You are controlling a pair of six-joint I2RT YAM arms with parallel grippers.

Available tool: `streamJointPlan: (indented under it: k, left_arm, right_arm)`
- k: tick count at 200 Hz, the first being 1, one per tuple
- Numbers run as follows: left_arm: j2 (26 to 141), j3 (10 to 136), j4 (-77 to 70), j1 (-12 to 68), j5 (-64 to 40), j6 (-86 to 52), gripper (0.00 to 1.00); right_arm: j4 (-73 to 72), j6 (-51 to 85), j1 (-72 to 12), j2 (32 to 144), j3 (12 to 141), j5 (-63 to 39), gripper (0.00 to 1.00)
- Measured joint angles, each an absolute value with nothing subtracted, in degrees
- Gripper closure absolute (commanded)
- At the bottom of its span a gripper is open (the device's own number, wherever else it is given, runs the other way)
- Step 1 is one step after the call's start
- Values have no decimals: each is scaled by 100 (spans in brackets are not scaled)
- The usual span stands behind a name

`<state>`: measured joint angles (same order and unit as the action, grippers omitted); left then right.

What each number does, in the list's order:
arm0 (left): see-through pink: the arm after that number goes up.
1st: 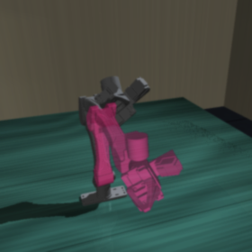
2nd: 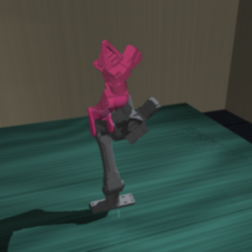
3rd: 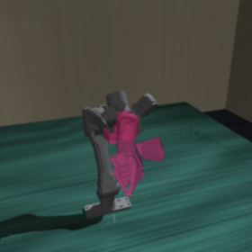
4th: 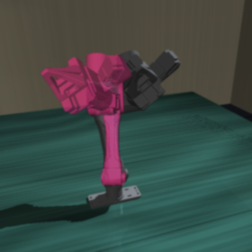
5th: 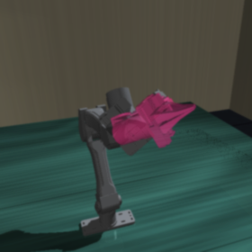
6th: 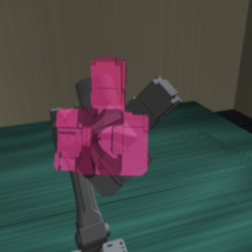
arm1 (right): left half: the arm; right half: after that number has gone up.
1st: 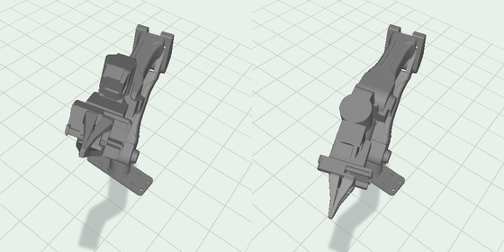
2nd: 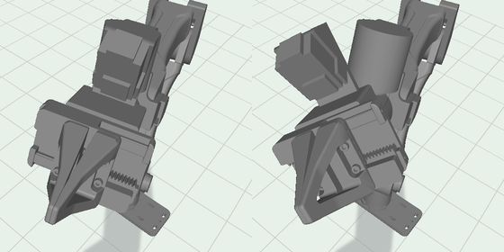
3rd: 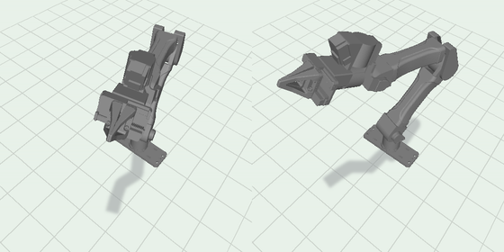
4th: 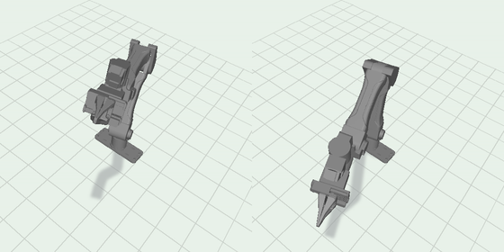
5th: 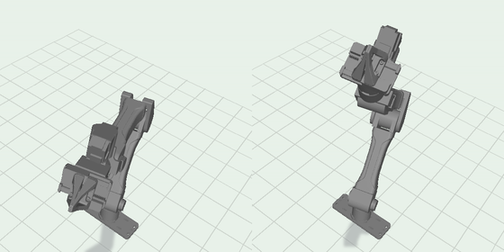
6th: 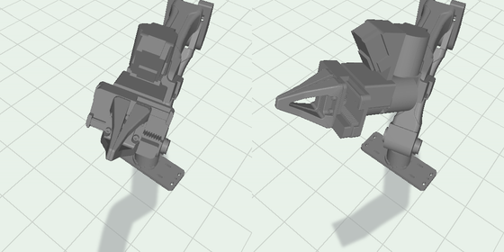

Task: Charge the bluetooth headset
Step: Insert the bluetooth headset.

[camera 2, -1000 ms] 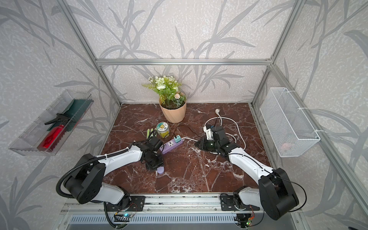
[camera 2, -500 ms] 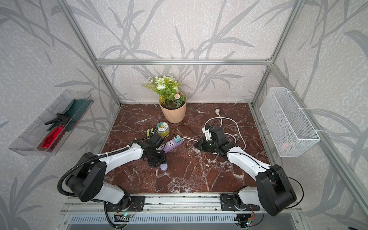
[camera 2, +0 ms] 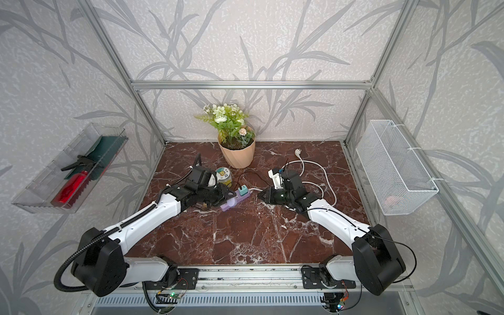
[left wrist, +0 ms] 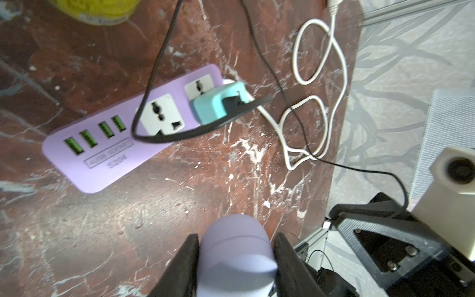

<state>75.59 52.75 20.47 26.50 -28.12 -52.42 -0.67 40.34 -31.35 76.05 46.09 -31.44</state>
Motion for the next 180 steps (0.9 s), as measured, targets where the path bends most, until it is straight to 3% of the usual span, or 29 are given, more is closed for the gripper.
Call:
streamJointPlan:
  k: [72,180]
  left_arm:
    - [7435,5275,1066,2639,-3511,-5614,85]
    - [7363,5153,349,2609,-3894,-5999,87]
  right_arm:
    - [-1253,4427,-3339,7970,5039,-3614,100]
    - [-1601,4654,-3343,7992,5074,-3695,100]
